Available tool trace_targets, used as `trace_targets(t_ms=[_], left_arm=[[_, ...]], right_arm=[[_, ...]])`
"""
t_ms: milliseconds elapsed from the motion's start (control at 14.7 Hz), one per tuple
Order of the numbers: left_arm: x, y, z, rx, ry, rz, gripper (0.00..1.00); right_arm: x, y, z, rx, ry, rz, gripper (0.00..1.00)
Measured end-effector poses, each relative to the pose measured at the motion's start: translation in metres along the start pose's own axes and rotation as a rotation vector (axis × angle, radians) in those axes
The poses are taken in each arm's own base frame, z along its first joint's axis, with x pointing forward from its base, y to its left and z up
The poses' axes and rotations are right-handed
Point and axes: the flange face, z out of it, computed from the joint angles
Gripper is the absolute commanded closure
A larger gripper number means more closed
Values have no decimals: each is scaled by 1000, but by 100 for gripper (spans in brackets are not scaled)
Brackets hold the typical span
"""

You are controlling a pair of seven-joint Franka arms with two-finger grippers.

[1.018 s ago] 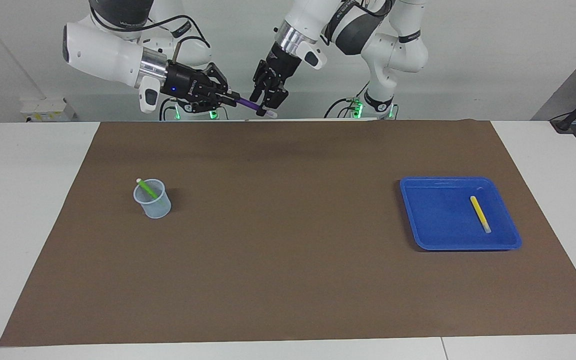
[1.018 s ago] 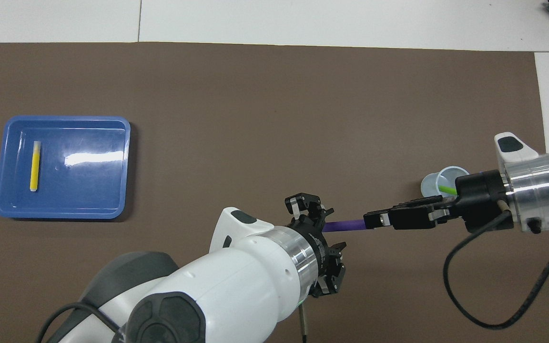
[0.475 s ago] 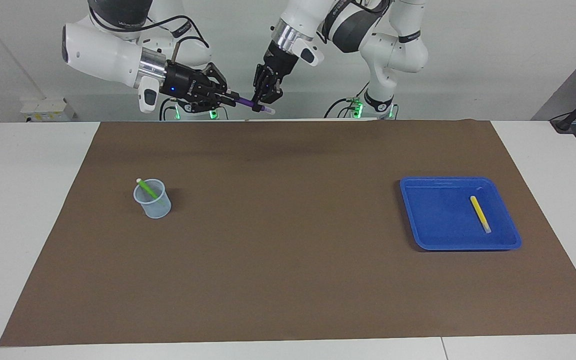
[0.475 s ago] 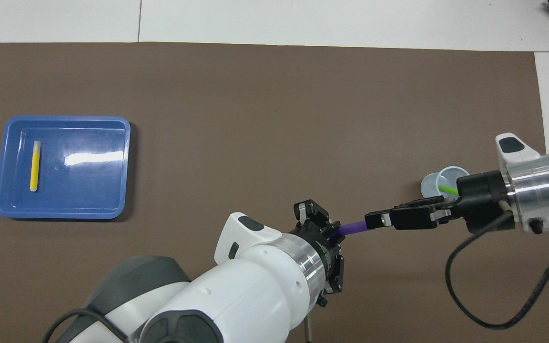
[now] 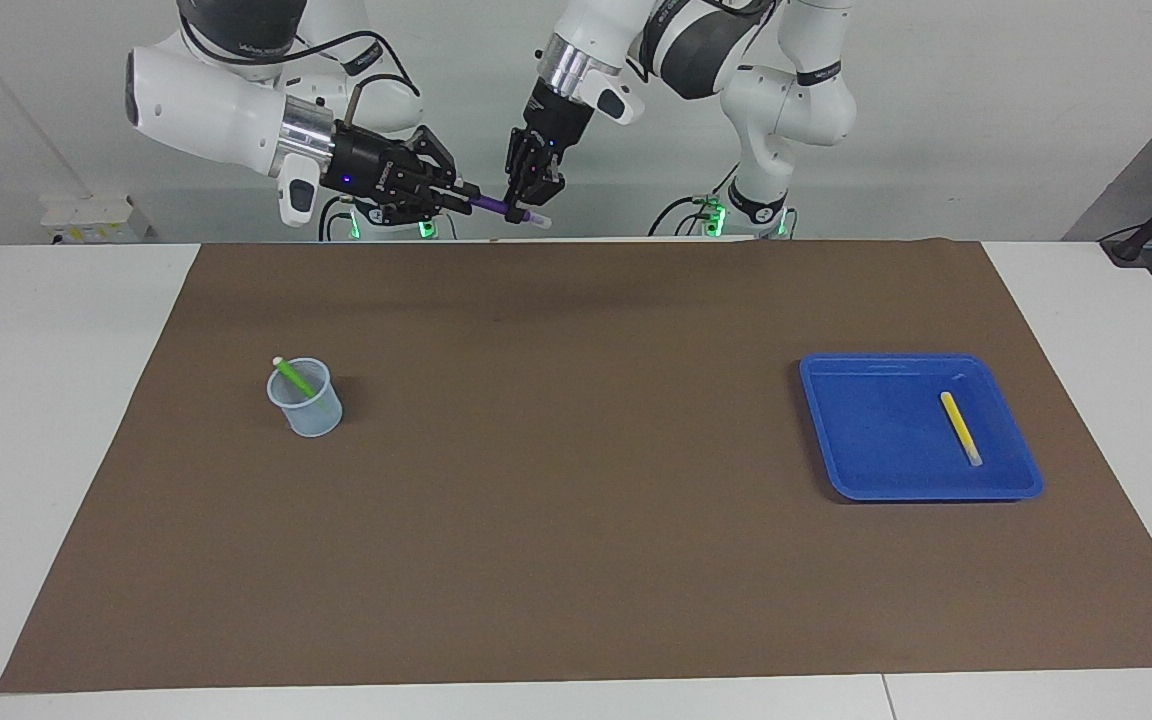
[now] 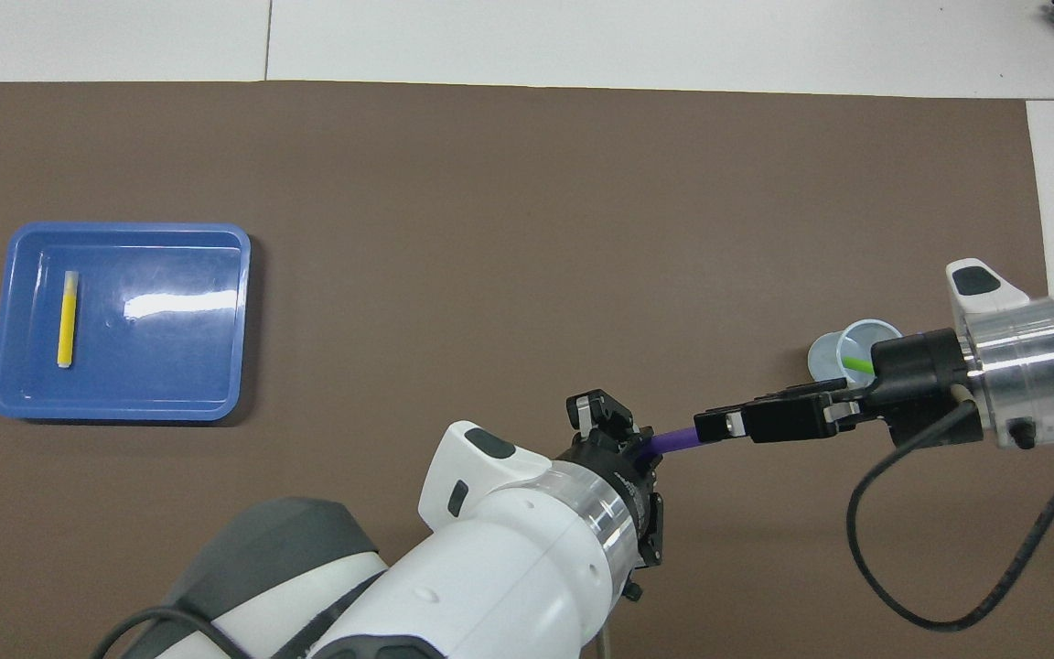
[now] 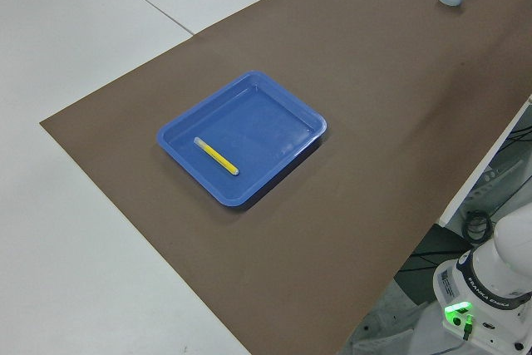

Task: Right arm passes pens to left for tray arrangement
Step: 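Carry the purple pen to the tray while the right gripper returns to the cup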

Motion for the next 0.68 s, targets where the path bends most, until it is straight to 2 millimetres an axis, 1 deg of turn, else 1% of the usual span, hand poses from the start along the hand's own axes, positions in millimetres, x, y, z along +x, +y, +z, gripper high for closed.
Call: trace_targets(t_ms=[136, 475, 543, 611, 679], left_arm=[[0, -2, 2, 3, 2, 4, 100], [2, 0, 4, -1, 14, 20, 100], [6, 4, 7, -2, 26, 42, 100], [15, 13, 11, 1, 52, 67, 100], [28, 27, 14, 6, 85, 90, 100]], right_arm=[[0, -2, 3, -2, -4, 4, 0], [0, 0, 3, -18, -7, 5, 0], [-1, 2, 2, -41, -11, 3, 0], [-1, 5, 1, -77, -15, 0, 0], [-1, 9, -1, -121, -15, -3, 0]])
